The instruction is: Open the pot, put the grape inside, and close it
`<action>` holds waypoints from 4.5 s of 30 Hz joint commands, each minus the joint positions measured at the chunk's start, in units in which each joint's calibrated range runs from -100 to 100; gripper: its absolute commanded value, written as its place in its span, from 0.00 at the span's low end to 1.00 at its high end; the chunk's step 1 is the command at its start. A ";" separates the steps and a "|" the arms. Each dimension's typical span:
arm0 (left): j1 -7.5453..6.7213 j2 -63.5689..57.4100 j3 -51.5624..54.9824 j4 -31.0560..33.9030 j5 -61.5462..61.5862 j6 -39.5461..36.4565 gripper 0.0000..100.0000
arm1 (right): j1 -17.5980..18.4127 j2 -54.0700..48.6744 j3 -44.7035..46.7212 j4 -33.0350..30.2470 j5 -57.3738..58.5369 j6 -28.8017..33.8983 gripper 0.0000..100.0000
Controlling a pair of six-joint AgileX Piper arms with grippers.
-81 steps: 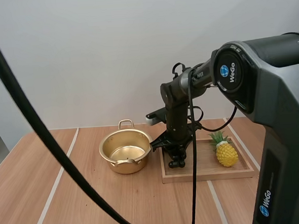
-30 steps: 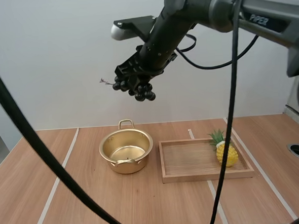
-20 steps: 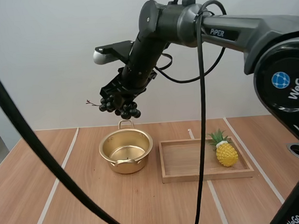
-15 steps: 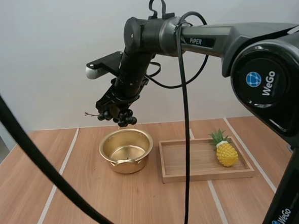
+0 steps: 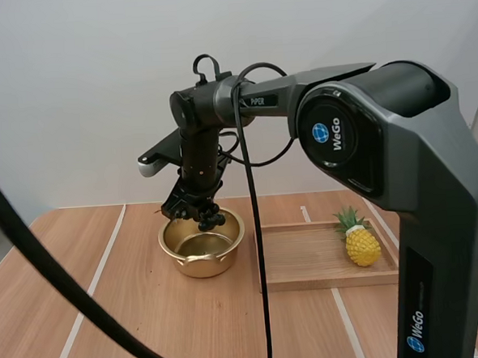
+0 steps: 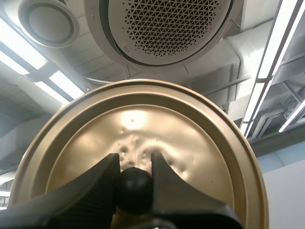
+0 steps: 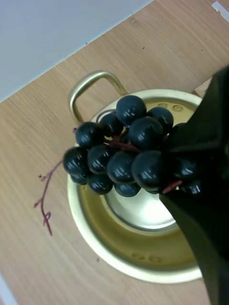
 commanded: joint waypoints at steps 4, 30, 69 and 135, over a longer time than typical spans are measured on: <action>0.04 -0.31 -0.21 0.33 0.08 0.60 0.00 | 0.01 1.77 0.17 -0.86 -0.82 0.60 0.00; 0.04 -0.31 -0.21 0.33 5.57 0.60 0.00 | 0.01 12.54 4.90 1.24 -6.92 0.60 0.00; 0.04 -0.31 -0.21 0.43 9.94 1.43 0.00 | -0.80 8.16 4.68 -3.49 -9.32 5.84 1.00; 0.04 13.21 25.95 -14.61 46.03 2.90 0.00 | -17.25 -65.21 -9.34 -14.98 -4.66 22.95 0.00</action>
